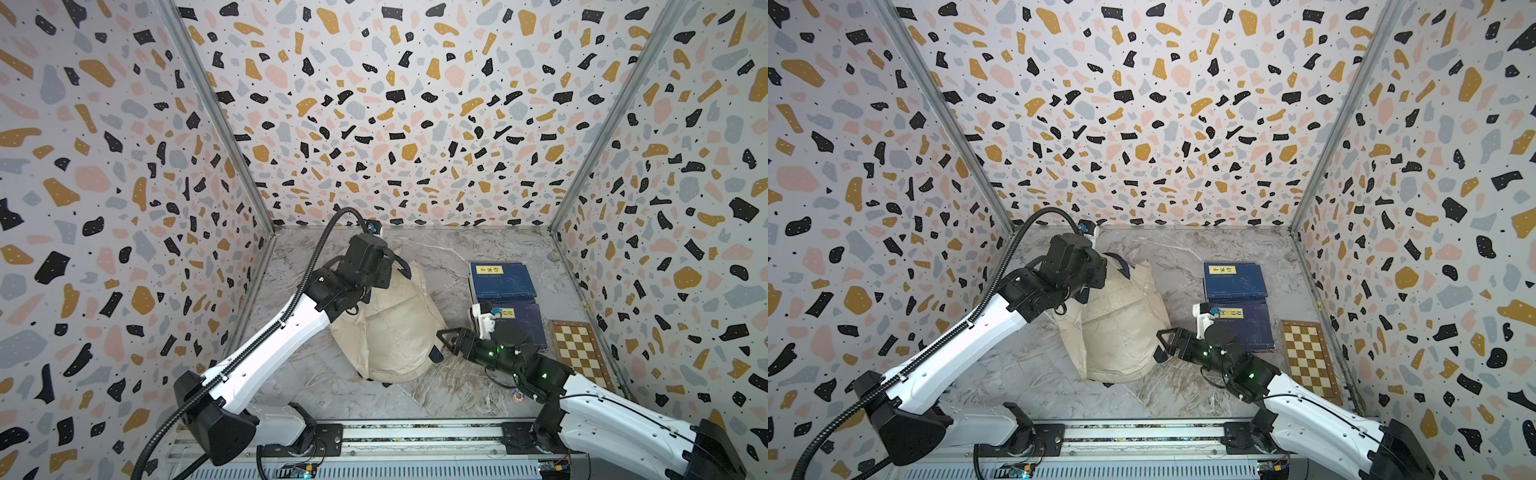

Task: Take out the books from the canvas bag
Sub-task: Adjust the canvas bag at the center of the board.

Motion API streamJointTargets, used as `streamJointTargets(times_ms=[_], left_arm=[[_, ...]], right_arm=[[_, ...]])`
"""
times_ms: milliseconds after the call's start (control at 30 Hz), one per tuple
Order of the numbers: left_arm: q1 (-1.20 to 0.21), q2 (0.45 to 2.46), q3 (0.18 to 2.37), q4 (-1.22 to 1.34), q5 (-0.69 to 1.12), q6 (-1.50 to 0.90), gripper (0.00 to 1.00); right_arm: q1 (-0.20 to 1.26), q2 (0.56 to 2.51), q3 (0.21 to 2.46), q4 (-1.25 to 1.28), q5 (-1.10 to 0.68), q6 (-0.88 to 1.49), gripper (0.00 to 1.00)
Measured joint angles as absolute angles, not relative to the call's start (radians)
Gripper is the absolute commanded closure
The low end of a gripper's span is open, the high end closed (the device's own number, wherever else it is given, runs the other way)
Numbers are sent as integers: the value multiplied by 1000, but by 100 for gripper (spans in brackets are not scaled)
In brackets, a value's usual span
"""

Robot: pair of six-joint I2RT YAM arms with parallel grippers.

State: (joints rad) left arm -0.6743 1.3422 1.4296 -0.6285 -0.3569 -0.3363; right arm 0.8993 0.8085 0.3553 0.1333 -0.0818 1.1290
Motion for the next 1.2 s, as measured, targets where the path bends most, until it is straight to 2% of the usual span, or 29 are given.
streamJointTargets(times_ms=[233,400,633,867,1067,1200], left_arm=[[-677,1382,1554,-698,-380,-383,100],[-692,1392,1579,-723,-406,-400,100],[-729,1407,1603,-743,-426,-408,100],[-746,1406,1612,-749,-429,-413,100],[-765,1402,1612,-749,-429,-433,100],[-775,1386,1607,-748,-429,-444,100]], right_arm=[[1149,750,221,163,125,1289,15],[1273,805,216,268,250,1349,15],[1283,1005,223,447,305,1370,12],[1218,1147,260,576,282,1371,13],[1174,1250,294,649,258,1368,19],[1164,1310,304,689,255,1369,30]])
